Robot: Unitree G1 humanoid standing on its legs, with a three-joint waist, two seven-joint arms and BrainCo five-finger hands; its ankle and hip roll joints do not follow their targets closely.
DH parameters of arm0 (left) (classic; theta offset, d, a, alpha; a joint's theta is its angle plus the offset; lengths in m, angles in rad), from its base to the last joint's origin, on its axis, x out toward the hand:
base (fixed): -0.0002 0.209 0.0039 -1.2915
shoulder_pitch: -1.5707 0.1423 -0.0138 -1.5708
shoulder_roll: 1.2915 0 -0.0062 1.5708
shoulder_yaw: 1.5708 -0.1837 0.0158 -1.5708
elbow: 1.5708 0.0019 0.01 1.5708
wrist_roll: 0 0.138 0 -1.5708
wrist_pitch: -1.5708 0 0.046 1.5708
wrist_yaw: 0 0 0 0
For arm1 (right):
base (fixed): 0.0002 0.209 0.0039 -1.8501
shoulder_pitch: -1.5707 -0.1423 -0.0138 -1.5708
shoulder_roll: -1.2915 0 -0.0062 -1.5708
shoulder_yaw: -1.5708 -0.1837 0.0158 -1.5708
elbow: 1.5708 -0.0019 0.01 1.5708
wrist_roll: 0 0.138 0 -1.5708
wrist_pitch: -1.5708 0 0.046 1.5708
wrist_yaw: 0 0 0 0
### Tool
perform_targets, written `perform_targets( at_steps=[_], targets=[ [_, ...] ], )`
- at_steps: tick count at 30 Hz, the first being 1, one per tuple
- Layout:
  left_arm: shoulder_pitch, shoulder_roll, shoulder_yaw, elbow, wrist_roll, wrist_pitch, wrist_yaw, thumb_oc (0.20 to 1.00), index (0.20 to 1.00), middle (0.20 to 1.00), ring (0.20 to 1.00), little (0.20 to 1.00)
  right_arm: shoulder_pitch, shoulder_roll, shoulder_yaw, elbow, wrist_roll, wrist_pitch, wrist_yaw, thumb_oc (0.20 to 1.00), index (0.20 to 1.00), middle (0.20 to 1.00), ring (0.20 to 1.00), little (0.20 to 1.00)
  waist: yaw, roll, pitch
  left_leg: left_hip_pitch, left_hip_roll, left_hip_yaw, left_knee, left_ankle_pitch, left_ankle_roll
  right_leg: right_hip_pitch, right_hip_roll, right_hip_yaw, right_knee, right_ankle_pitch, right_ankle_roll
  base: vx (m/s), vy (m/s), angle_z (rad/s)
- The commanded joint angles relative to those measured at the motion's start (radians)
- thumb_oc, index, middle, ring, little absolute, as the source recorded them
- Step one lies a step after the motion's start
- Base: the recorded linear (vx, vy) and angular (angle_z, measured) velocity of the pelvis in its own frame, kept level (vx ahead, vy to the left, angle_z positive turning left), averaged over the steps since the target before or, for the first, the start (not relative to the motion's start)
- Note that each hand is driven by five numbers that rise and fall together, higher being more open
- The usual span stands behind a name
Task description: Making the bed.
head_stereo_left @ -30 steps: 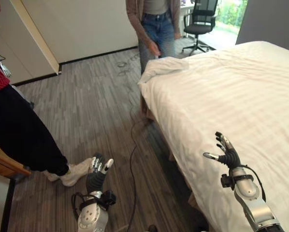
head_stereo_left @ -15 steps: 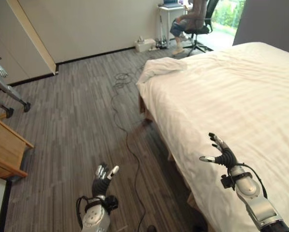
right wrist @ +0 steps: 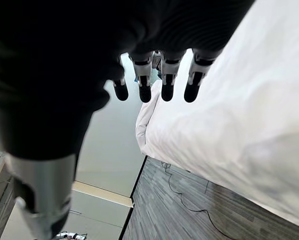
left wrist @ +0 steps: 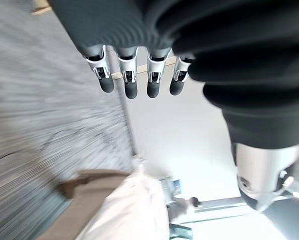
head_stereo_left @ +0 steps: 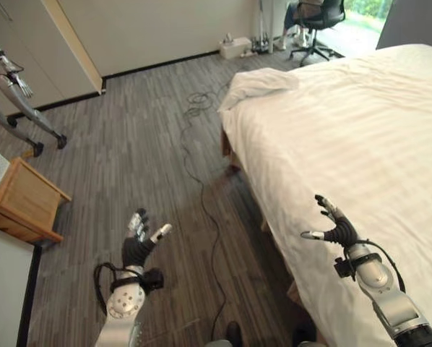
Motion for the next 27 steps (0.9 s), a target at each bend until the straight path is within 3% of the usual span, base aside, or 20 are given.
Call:
perform_targets(
  at_steps=[1,2,3,4,7,8,9,10,11,13,14,15,16,17,19,22,24,27],
  targets=[
    [-0.082,0.074,0.087,-0.119,0.036,-0.099,0.048,1.000,1.000,1.000,1.000,1.000,-0.103,-0.011,-0.050,-0.036,0.072,-0.085,-0.028,1.000,1.000,1.000,1.000,1.000,0.018,-0.099,0.117,-0.260,0.019,0.026,0.517,-0.086,-0.080,0.046,0.001,0.068,0.060,-0.208,-0.095,-0.04,-0.271,0.62],
    [-0.082,0.070,0.089,-0.117,0.034,-0.093,0.045,1.000,1.000,1.000,1.000,1.000,-0.103,-0.011,-0.055,-0.037,0.075,-0.081,-0.028,1.000,1.000,1.000,1.000,1.000,0.017,-0.099,0.116,-0.286,0.040,0.075,0.541,-0.095,-0.067,0.058,0.007,0.048,0.047,-0.211,-0.097,0.04,-0.083,0.94],
    [-0.082,0.070,0.089,-0.117,0.034,-0.092,0.045,1.000,1.000,1.000,1.000,1.000,-0.103,-0.011,-0.056,-0.038,0.075,-0.081,-0.028,1.000,1.000,1.000,1.000,1.000,0.020,-0.097,0.115,-0.289,0.043,0.077,0.546,-0.098,-0.066,0.058,0.008,0.050,0.044,-0.209,-0.096,0.17,-0.047,0.81],
    [-0.062,0.055,0.097,-0.126,0.044,-0.089,0.033,1.000,1.000,1.000,1.000,1.000,-0.103,-0.004,-0.055,-0.048,0.072,-0.074,-0.019,1.000,1.000,1.000,1.000,1.000,0.020,-0.097,0.104,-0.299,0.039,0.169,0.490,-0.149,-0.031,0.078,0.016,0.036,0.027,-0.218,-0.094,0.14,0.000,0.39],
    [-0.046,0.043,0.098,-0.136,0.051,-0.086,0.029,1.000,1.000,1.000,1.000,1.000,-0.105,0.001,-0.047,-0.051,0.069,-0.071,-0.016,1.000,1.000,1.000,1.000,1.000,0.032,-0.098,0.097,-0.296,0.007,0.205,0.443,-0.168,-0.015,0.088,0.015,0.047,0.022,-0.227,-0.086,0.18,0.041,0.01],
    [-0.038,0.035,0.096,-0.147,0.054,-0.085,0.022,1.000,1.000,1.000,1.000,1.000,-0.113,0.008,-0.037,-0.047,0.066,-0.069,-0.011,1.000,1.000,1.000,1.000,1.000,0.040,-0.090,0.091,-0.296,-0.012,0.212,0.394,-0.162,-0.012,0.092,0.028,0.054,0.023,-0.236,-0.084,0.34,0.163,-0.17],
    [-0.030,0.023,0.083,-0.148,0.063,-0.079,0.006,1.000,1.000,1.000,1.000,1.000,-0.140,0.017,-0.009,-0.033,0.049,-0.060,-0.004,1.000,1.000,1.000,1.000,1.000,0.051,-0.079,0.068,-0.245,-0.038,0.231,0.251,-0.148,0.012,0.110,0.045,0.060,0.023,-0.259,-0.073,0.33,0.164,-0.35],
    [-0.030,0.022,0.083,-0.148,0.063,-0.079,0.006,1.000,1.000,1.000,1.000,1.000,-0.140,0.017,-0.008,-0.033,0.049,-0.061,-0.004,1.000,1.000,1.000,1.000,1.000,0.052,-0.080,0.069,-0.238,-0.041,0.233,0.242,-0.144,0.013,0.112,0.043,0.061,0.023,-0.259,-0.072,0.48,0.177,-0.49],
    [-0.057,0.022,0.051,-0.149,0.065,-0.072,-0.007,1.000,1.000,1.000,1.000,1.000,-0.159,0.047,0.008,-0.013,0.026,-0.058,-0.006,1.000,1.000,1.000,1.000,1.000,0.064,-0.104,0.058,-0.215,-0.068,0.186,0.190,-0.132,0.039,0.095,0.044,0.045,0.120,-0.290,-0.068,0.33,0.048,-0.47],
    [-0.073,0.038,0.044,-0.149,0.052,-0.064,-0.018,1.000,1.000,1.000,1.000,1.000,-0.160,0.078,0.016,-0.008,0.023,-0.062,-0.003,1.000,1.000,1.000,1.000,1.000,0.067,-0.136,0.056,-0.165,-0.071,0.179,0.157,-0.153,0.062,0.056,0.053,0.030,0.258,-0.304,-0.033,0.29,0.037,-0.09],
    [-0.073,0.039,0.045,-0.149,0.051,-0.063,-0.019,1.000,1.000,1.000,1.000,1.000,-0.161,0.079,0.016,-0.008,0.022,-0.062,-0.003,1.000,1.000,1.000,1.000,1.000,0.069,-0.134,0.054,-0.168,-0.068,0.181,0.153,-0.147,0.061,0.049,0.056,0.032,0.261,-0.301,-0.034,0.23,0.063,0.16],
    [-0.098,0.053,0.019,-0.136,0.055,-0.049,-0.020,1.000,1.000,1.000,1.000,1.000,-0.164,0.107,0.032,0.005,0.006,-0.057,-0.001,1.000,1.000,1.000,1.000,1.000,0.058,-0.149,0.065,-0.111,-0.065,0.165,0.122,-0.169,0.078,-0.024,0.047,0.001,0.461,-0.235,0.043,0.18,0.049,0.18],
    [-0.108,0.063,0.012,-0.137,0.055,-0.050,-0.024,1.000,1.000,1.000,1.000,1.000,-0.165,0.117,0.031,0.005,-0.004,-0.058,-0.002,1.000,1.000,1.000,1.000,1.000,0.045,-0.148,0.076,-0.084,-0.062,0.155,0.093,-0.166,0.086,-0.092,0.038,0.006,0.592,-0.162,0.087,0.26,0.074,0.10],
    [-0.106,0.066,0.007,-0.142,0.046,-0.052,-0.028,1.000,1.000,1.000,1.000,1.000,-0.161,0.123,0.023,-0.002,-0.001,-0.057,-0.002,1.000,1.000,1.000,1.000,1.000,0.031,-0.134,0.086,-0.057,-0.049,0.148,0.068,-0.163,0.089,-0.148,0.049,0.015,0.695,-0.133,0.095,0.18,0.061,0.39],
    [-0.120,0.073,-0.005,-0.131,0.034,-0.050,-0.021,1.000,1.000,1.000,1.000,1.000,-0.153,0.136,0.015,-0.008,0.007,-0.054,-0.009,1.000,1.000,1.000,1.000,1.000,0.014,-0.110,0.098,-0.006,-0.029,0.143,0.015,-0.157,0.086,-0.234,0.031,0.001,0.807,-0.140,0.102,0.24,0.080,0.83],
    [-0.141,0.080,-0.015,-0.119,0.011,-0.053,-0.025,1.000,1.000,1.000,1.000,1.000,-0.160,0.141,0.005,-0.012,0.013,-0.055,-0.024,1.000,1.000,1.000,1.000,1.000,0.006,-0.105,0.114,0.018,-0.020,0.126,-0.001,-0.159,0.072,-0.288,-0.027,-0.031,0.689,-0.179,0.044,0.22,0.002,0.33],
    [-0.130,0.082,-0.016,-0.136,-0.021,-0.059,-0.043,1.000,1.000,1.000,1.000,1.000,-0.143,0.134,-0.008,-0.028,0.030,-0.058,-0.020,1.000,1.000,1.000,1.000,1.000,-0.001,-0.112,0.115,0.031,-0.026,0.099,0.003,-0.177,0.057,-0.268,-0.039,-0.022,0.491,-0.205,0.021,0.29,-0.092,0.18],
    [-0.128,0.086,-0.023,-0.129,0.001,-0.044,-0.053,1.000,1.000,1.000,1.000,1.000,-0.150,0.141,-0.009,-0.017,0.035,-0.054,-0.023,1.000,1.000,1.000,1.000,1.000,0.000,-0.117,0.110,0.053,-0.020,0.089,-0.006,-0.205,0.034,-0.273,-0.067,-0.032,0.200,-0.108,0.038,0.32,-0.154,0.11]
  ],
)
